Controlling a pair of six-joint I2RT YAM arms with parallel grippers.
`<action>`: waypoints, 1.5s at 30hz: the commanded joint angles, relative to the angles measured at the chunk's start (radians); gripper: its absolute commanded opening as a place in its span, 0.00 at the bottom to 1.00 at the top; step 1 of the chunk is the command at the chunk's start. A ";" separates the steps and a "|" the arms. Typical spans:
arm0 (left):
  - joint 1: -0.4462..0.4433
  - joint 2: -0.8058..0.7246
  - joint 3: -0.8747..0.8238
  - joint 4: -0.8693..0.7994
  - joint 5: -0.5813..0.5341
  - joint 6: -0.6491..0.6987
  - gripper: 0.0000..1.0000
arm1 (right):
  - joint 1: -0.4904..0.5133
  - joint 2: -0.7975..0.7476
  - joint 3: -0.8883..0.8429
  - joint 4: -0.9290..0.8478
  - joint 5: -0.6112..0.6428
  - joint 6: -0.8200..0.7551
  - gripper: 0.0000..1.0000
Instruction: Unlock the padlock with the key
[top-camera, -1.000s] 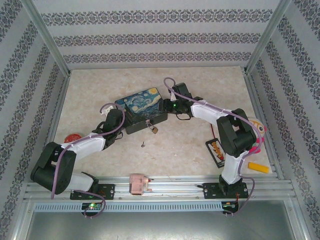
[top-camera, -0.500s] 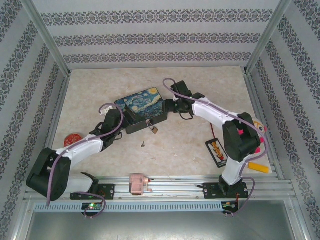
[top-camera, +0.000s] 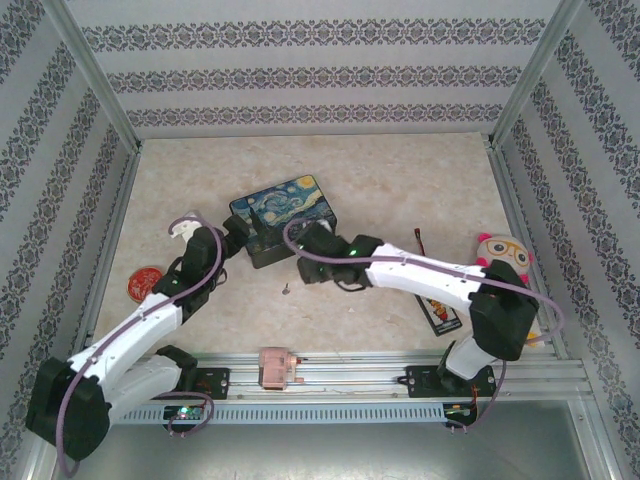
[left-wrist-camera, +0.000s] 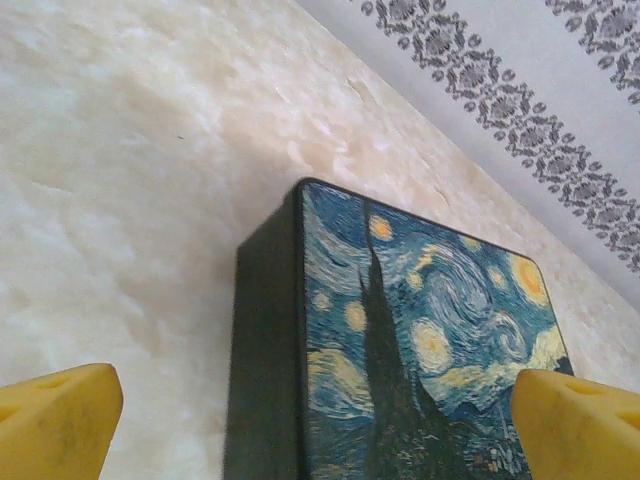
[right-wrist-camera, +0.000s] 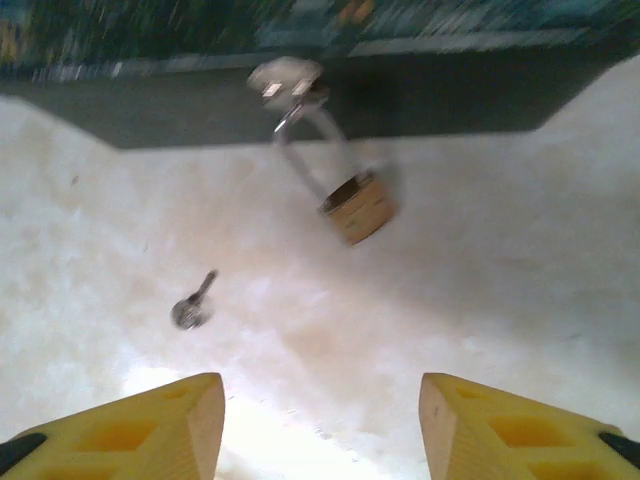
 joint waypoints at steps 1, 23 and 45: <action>-0.008 -0.062 -0.045 -0.078 -0.094 -0.009 0.99 | 0.052 0.101 0.034 -0.035 0.043 0.093 0.52; -0.002 -0.191 -0.137 -0.104 -0.143 -0.036 0.99 | 0.085 0.474 0.330 -0.104 0.065 0.027 0.59; 0.001 -0.148 -0.106 -0.082 -0.103 -0.025 0.99 | 0.062 0.220 0.035 -0.145 0.028 0.076 0.38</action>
